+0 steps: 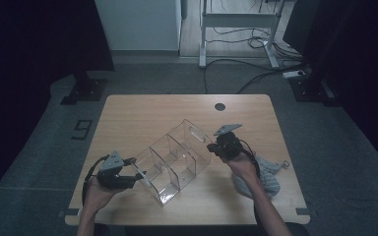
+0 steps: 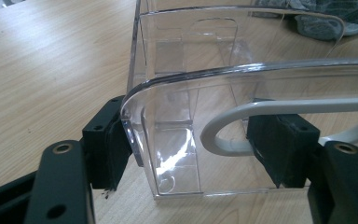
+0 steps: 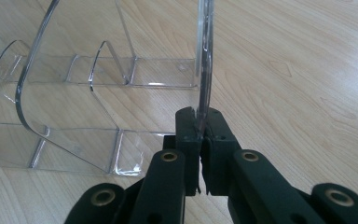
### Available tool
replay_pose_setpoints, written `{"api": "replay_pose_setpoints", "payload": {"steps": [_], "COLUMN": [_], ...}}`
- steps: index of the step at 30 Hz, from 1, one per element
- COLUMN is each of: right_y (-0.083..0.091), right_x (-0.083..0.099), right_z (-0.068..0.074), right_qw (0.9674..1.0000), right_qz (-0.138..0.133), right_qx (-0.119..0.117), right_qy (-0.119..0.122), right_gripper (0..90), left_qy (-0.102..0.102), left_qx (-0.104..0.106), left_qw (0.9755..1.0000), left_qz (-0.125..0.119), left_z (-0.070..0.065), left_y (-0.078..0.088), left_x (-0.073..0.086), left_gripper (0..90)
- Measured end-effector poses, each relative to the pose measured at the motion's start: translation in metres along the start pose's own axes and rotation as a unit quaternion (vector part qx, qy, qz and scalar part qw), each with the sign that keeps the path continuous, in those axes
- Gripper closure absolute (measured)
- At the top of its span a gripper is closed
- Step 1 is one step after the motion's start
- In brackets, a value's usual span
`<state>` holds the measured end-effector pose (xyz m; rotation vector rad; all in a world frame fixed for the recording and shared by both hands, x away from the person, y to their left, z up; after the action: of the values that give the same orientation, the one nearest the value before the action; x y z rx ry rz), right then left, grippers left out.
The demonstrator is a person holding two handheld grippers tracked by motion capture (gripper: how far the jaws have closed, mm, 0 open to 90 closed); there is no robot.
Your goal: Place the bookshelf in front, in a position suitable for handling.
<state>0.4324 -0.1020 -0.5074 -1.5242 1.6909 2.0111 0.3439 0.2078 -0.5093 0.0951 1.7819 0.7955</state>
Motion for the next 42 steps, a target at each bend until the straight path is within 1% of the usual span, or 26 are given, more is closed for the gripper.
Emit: {"api": "replay_pose_setpoints", "payload": {"steps": [1, 2, 3, 8, 11, 13, 15, 17, 19, 24, 28, 32, 33, 37, 40, 42], "right_y": [0.0, 0.0, -0.001, 0.0, 0.003, 0.006, 0.011, 0.017, 0.021, 0.032, 0.042, 0.052, 0.055, 0.066, 0.075, 0.08], "right_x": [0.0, 0.0, 0.0, 0.0, 0.0, -0.001, -0.002, -0.004, -0.004, -0.001, -0.001, 0.004, 0.005, 0.014, 0.022, 0.028], "right_z": [0.0, 0.0, 0.0, -0.001, 0.0, 0.001, 0.0, 0.001, 0.0, -0.004, -0.009, -0.013, -0.015, -0.022, -0.027, -0.033], "right_qw": [1.0, 1.0, 1.0, 1.0, 0.9999, 0.9998, 0.9998, 0.9997, 0.9996, 0.9997, 0.9996, 0.9996, 0.9996, 0.9997, 0.9999, 0.9998], "right_qz": [0.0, 0.0, 0.0, 0.0, 0.001, 0.003, -0.002, -0.004, -0.005, -0.002, -0.01, -0.006, -0.005, -0.001, 0.002, 0.004], "right_qx": [-0.001, -0.002, -0.005, -0.009, -0.015, -0.02, -0.018, -0.024, -0.023, -0.017, -0.015, -0.012, -0.011, 0.001, 0.008, 0.016], "right_qy": [-0.002, -0.002, -0.003, -0.004, -0.003, 0.001, 0.007, 0.01, 0.017, 0.02, 0.02, 0.026, 0.024, 0.025, 0.013, 0.01], "right_gripper": [85.7, 85.6, 85.4, 83.9, 73.7, 64.6, 55.1, 46.9, 39.2, 28.3, 23.1, 18.2, 16.9, 13.5, 13.0, 12.7], "left_qy": [0.001, 0.003, 0.004, 0.006, 0.006, 0.008, 0.012, 0.014, 0.014, 0.017, 0.019, 0.023, 0.024, 0.03, 0.036, 0.044], "left_qx": [-0.005, -0.013, -0.015, -0.021, -0.024, -0.025, -0.028, -0.029, -0.03, -0.031, -0.034, -0.035, -0.036, -0.036, -0.036, -0.035], "left_qw": [1.0, 0.9999, 0.9999, 0.9998, 0.9996, 0.9996, 0.9995, 0.9994, 0.9994, 0.9993, 0.9992, 0.999, 0.999, 0.9987, 0.9984, 0.998], "left_qz": [0.0, 0.001, 0.002, -0.005, -0.011, -0.012, -0.012, -0.011, -0.011, -0.012, -0.012, -0.014, -0.014, -0.018, -0.024, -0.028], "left_z": [0.001, 0.002, 0.002, 0.002, 0.002, 0.002, 0.002, 0.001, 0.001, 0.0, -0.001, -0.001, -0.001, -0.002, -0.002, -0.002], "left_y": [0.0, 0.0, 0.0, 0.0, 0.0, 0.0, 0.0, 0.0, 0.0, 0.002, 0.004, 0.005, 0.005, 0.006, 0.007, 0.007], "left_x": [0.0, 0.0, 0.0, 0.001, 0.001, 0.001, 0.001, 0.001, 0.002, 0.003, 0.004, 0.006, 0.006, 0.007, 0.008, 0.009], "left_gripper": [33.9, 36.8, 40.7, 42.5, 43.5, 43.8, 44.0, 44.0, 44.0, 43.9, 43.9, 43.9, 43.9, 43.9, 43.9, 43.9]}}
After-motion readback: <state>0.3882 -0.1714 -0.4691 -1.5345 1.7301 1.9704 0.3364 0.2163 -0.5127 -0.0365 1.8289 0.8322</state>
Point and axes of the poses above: each handheld gripper's, and its own axes: y roughly backward along the jaws, x roughly out of its underside, z roughly to its left, the point moved 7 cm from there along -y, roughly forward along the jaws, and after that the axes turned 14 degrees about x, right-handed, at the moved point
